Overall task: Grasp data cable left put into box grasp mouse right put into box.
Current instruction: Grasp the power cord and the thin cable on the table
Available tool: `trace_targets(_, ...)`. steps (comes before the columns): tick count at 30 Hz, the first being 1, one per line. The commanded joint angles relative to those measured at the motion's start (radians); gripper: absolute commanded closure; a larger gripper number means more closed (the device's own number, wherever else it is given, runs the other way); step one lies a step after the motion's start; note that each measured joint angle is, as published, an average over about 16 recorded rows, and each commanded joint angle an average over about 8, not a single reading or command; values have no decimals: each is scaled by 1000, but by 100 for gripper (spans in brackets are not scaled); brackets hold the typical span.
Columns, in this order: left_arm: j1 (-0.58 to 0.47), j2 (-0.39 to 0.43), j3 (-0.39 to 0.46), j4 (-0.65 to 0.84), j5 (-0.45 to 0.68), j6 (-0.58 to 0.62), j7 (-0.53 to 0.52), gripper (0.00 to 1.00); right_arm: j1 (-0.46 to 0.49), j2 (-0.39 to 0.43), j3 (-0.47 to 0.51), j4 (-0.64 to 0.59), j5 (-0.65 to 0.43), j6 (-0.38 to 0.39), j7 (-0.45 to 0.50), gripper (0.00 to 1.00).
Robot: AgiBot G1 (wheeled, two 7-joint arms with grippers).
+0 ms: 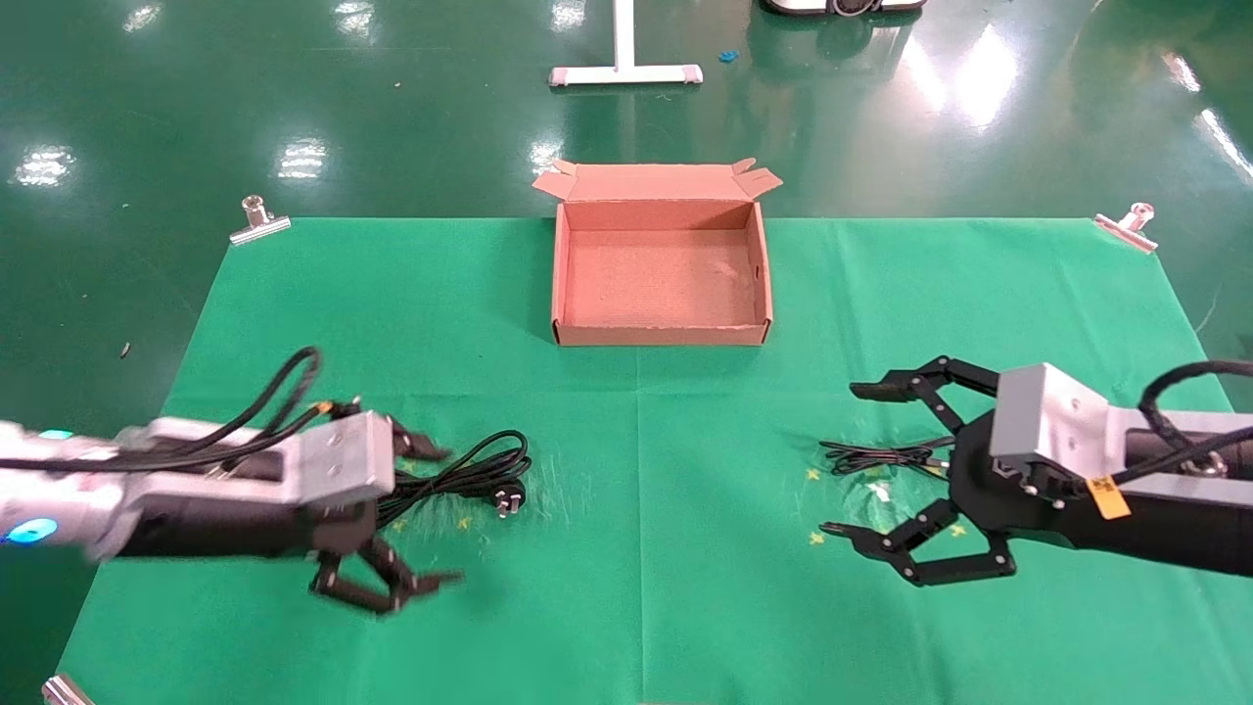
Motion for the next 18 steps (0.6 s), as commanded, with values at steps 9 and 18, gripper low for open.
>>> trace_targets(9,-49,120,90,25,354,-129,-117,0,4,-5,5,1,6,5,-7,0)
trace_targets(18,-52,156,111,52,424,-129,-197,0,25,-12,0,-8,-3,1,4,0)
